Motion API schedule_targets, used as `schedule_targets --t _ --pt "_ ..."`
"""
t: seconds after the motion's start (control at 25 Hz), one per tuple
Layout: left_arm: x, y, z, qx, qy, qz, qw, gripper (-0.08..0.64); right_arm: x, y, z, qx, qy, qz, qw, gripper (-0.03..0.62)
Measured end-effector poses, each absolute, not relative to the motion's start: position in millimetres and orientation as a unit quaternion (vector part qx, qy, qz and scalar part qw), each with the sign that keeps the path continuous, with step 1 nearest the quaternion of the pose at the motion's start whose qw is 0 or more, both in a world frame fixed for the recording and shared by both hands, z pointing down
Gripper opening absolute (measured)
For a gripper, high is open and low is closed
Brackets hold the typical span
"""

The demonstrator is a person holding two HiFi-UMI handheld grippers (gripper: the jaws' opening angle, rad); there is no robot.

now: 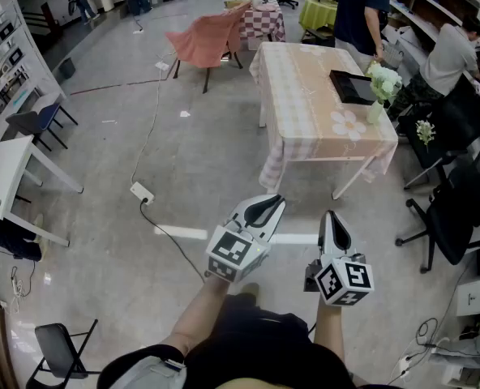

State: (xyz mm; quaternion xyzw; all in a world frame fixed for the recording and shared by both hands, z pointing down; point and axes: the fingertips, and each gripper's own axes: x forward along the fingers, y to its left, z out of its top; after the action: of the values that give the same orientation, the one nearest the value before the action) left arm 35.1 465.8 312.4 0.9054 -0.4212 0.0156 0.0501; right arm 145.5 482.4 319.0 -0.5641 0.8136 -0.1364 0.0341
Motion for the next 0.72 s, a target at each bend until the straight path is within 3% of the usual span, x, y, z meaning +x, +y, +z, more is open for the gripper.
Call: schedule_targets --t 0.72 --pt "7.3 408.1 340.3 0.901 -0.424 0.031 0.085 0.035 110.9 413.1 340.0 -0.544 0.821 -0.171 0.023 0.005"
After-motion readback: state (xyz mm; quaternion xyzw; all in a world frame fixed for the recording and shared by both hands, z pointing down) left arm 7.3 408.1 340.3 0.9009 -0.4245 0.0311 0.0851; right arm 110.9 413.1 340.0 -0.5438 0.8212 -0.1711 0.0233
